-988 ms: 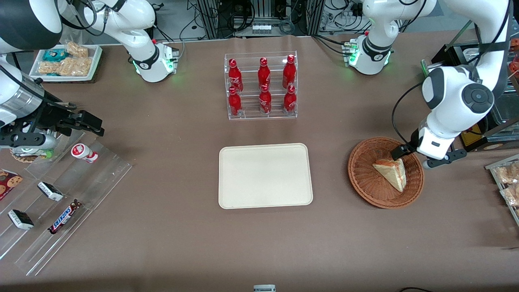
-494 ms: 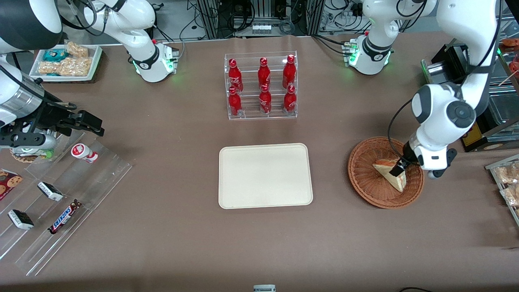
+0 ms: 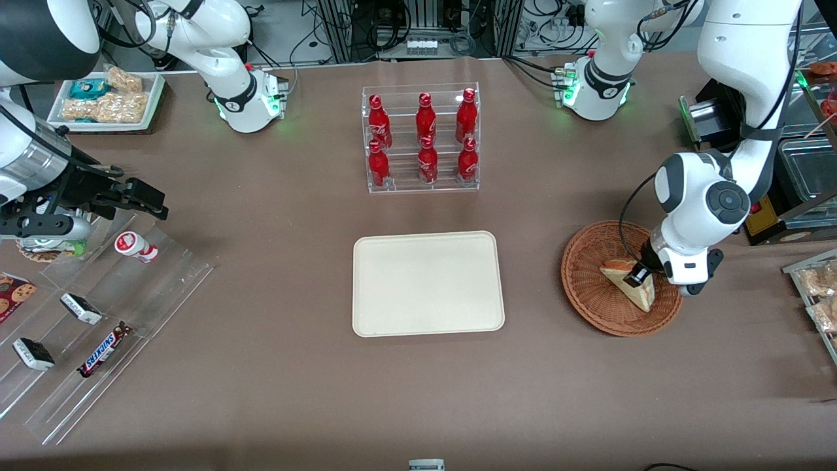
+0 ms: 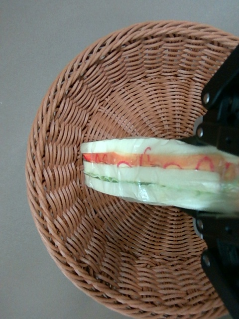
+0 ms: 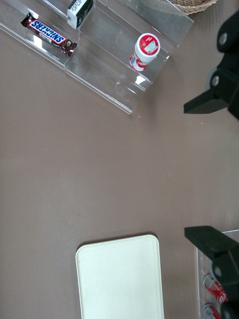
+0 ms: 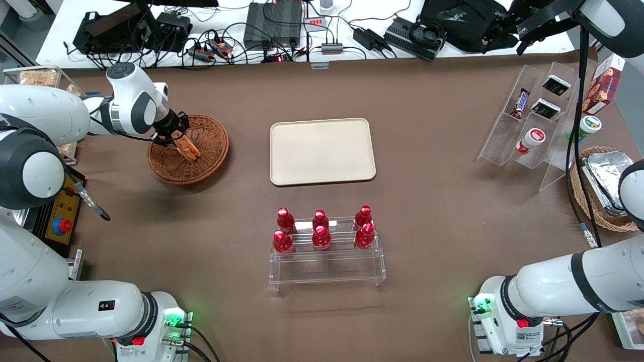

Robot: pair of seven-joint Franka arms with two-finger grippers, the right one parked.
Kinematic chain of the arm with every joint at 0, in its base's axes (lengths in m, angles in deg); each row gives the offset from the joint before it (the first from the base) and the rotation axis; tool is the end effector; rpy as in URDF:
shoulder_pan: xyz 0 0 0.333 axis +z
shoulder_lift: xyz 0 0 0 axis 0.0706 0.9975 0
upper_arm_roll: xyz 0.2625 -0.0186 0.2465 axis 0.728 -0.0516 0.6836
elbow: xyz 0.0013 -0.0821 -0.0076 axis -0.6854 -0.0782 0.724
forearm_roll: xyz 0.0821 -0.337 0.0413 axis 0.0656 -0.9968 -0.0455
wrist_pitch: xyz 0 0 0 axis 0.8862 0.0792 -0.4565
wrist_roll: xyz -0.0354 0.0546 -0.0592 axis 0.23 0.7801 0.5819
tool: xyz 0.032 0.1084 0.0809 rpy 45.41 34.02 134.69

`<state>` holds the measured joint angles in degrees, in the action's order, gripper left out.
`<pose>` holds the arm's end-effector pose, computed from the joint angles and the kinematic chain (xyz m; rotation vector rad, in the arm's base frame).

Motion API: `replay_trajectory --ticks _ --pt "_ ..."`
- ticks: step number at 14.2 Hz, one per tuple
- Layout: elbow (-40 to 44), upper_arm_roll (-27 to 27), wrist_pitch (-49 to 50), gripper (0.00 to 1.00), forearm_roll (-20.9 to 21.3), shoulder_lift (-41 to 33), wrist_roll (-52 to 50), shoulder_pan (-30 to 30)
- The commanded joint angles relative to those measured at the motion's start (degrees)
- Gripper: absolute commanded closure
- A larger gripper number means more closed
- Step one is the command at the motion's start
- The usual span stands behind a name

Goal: Place sandwich from basket to tray
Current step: 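Lift the sandwich and carry it with the left gripper over the tray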

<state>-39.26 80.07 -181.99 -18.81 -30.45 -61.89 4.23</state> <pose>0.5488 -0.0232 0.3047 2.8598 1.2371 0.0509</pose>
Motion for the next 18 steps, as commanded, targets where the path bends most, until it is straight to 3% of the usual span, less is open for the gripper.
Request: replay_trajectory --ticks 1,5,10,13,18 --pt "4.04 0.21 8.25 1.00 0.26 -2.10 -1.11 -3.24" --pt "17.83 0.12 21.28 1.00 -0.35 0.71 -3.58 -11.76" --pt "29.17 0.21 18.85 0.99 -0.10 9.74 -2.35 -26.95" --pt "38.05 0.21 17.61 0.99 3.85 17.74 -2.78 -34.78" --pt "45.72 0.82 15.15 0.98 4.82 25.14 -3.31 -42.35"
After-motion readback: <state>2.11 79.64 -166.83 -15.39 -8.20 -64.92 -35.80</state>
